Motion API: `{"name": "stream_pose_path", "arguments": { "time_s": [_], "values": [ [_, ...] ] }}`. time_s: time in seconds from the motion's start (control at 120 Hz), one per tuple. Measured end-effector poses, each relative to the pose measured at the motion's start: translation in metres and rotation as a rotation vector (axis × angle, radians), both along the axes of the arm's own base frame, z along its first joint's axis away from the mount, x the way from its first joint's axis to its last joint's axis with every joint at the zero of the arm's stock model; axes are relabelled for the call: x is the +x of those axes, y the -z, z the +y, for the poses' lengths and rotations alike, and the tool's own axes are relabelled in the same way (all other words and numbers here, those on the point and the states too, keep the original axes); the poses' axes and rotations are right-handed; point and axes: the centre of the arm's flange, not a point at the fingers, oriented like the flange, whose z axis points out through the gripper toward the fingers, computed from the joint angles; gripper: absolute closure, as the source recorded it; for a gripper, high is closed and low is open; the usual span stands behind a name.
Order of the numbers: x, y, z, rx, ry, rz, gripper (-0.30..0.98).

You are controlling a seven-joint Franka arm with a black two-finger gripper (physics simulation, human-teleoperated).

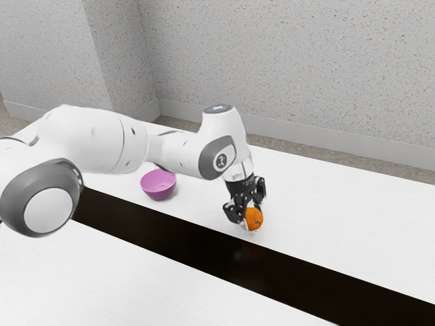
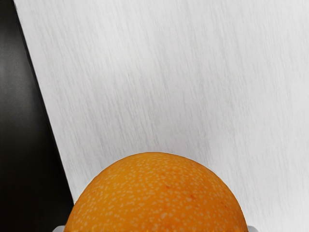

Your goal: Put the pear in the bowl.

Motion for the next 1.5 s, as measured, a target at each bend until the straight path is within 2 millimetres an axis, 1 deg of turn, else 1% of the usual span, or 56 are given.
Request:
{"name": "stream_pose_path", "arguments": {
  "time_s": [0.075,0.142,0.225,0.267,0.333,0.392,0.467,0.542,0.6,0.667,0.733,0.908,1.05,1.15,1.208,1.275,1.342,1.383,1.417,1.458,1.5],
  "values": [
    [0.001,-0.022,0.021,0.011,-0.026,-0.027,0.30],
    [-0.001,-0.040,0.050,0.027,-0.064,-0.041,0.31],
    [-0.004,-0.072,0.099,0.037,-0.134,-0.069,0.32],
    [-0.009,-0.086,0.126,0.036,-0.171,-0.076,0.33],
    [-0.020,-0.102,0.171,0.033,-0.237,-0.078,0.33],
    [-0.030,-0.110,0.209,0.032,-0.293,-0.073,0.33],
    [-0.043,-0.115,0.250,0.031,-0.356,-0.061,0.33],
    [-0.049,-0.113,0.280,0.029,-0.400,-0.049,0.33],
    [-0.049,-0.101,0.295,0.027,-0.419,-0.028,0.33],
    [-0.038,-0.090,0.303,0.019,-0.421,-0.022,0.33],
    [-0.023,-0.079,0.305,0.015,-0.412,-0.021,0.32],
    [-0.007,-0.062,0.307,0.012,-0.391,-0.017,0.30],
    [-0.001,-0.057,0.308,0.013,-0.375,-0.022,0.27],
    [0.000,-0.060,0.307,0.014,-0.363,-0.030,0.25],
    [-0.002,-0.074,0.301,0.016,-0.345,-0.048,0.22],
    [-0.013,-0.096,0.286,0.017,-0.317,-0.064,0.16],
    [-0.029,-0.130,0.268,0.015,-0.283,-0.088,0.12],
    [-0.040,-0.159,0.257,0.015,-0.256,-0.097,0.09],
    [-0.047,-0.178,0.247,0.025,-0.226,-0.097,0.08],
    [-0.056,-0.197,0.236,0.037,-0.193,-0.093,0.07],
    [-0.063,-0.214,0.230,0.050,-0.164,-0.091,0.05]
  ]
}}
